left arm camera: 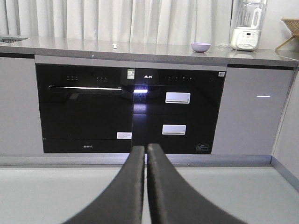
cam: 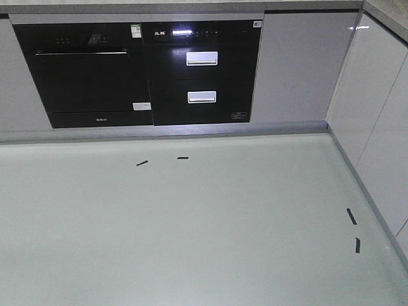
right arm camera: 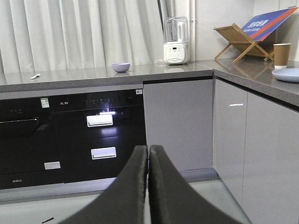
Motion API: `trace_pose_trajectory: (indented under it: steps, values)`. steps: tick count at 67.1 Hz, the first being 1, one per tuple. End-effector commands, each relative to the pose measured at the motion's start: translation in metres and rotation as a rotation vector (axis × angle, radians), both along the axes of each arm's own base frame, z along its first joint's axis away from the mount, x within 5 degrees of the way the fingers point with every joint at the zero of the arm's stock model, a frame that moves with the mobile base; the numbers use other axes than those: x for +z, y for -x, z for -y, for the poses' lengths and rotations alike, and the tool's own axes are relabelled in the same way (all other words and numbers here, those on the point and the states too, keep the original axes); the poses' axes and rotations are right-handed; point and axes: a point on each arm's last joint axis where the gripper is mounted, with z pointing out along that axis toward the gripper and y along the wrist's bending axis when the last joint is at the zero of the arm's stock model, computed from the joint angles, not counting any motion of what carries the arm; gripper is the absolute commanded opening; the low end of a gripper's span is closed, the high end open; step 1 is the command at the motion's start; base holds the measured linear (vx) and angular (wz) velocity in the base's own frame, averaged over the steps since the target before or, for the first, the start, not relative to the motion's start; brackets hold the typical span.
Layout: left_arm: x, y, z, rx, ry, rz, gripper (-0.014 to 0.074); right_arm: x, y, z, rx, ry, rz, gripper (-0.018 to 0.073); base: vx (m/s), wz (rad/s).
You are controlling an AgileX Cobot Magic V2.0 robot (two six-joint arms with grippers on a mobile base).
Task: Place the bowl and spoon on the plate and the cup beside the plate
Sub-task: 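Drive the base forward toward the grey counter with both grippers closed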
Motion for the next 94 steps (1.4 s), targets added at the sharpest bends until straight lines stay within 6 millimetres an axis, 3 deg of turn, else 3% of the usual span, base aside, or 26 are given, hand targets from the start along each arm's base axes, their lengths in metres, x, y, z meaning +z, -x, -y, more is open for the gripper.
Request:
trace_pose_trajectory:
  steps: [1, 94]
  values:
    - [-0.0008, 0.0001, -0.0014, 0.014, 0.012, 0.068, -0.0006, 0.0042, 0.0011, 0.0018, -0.024, 0.02, 0.071, -0.0001, 0.0, 0.0]
    - [-0.0008, 0.0001, -0.0014, 0.014, 0.012, 0.068, -0.0006, 0.0042, 0.0011, 0.0018, -0.024, 0.02, 0.071, -0.0001, 0.02, 0.01]
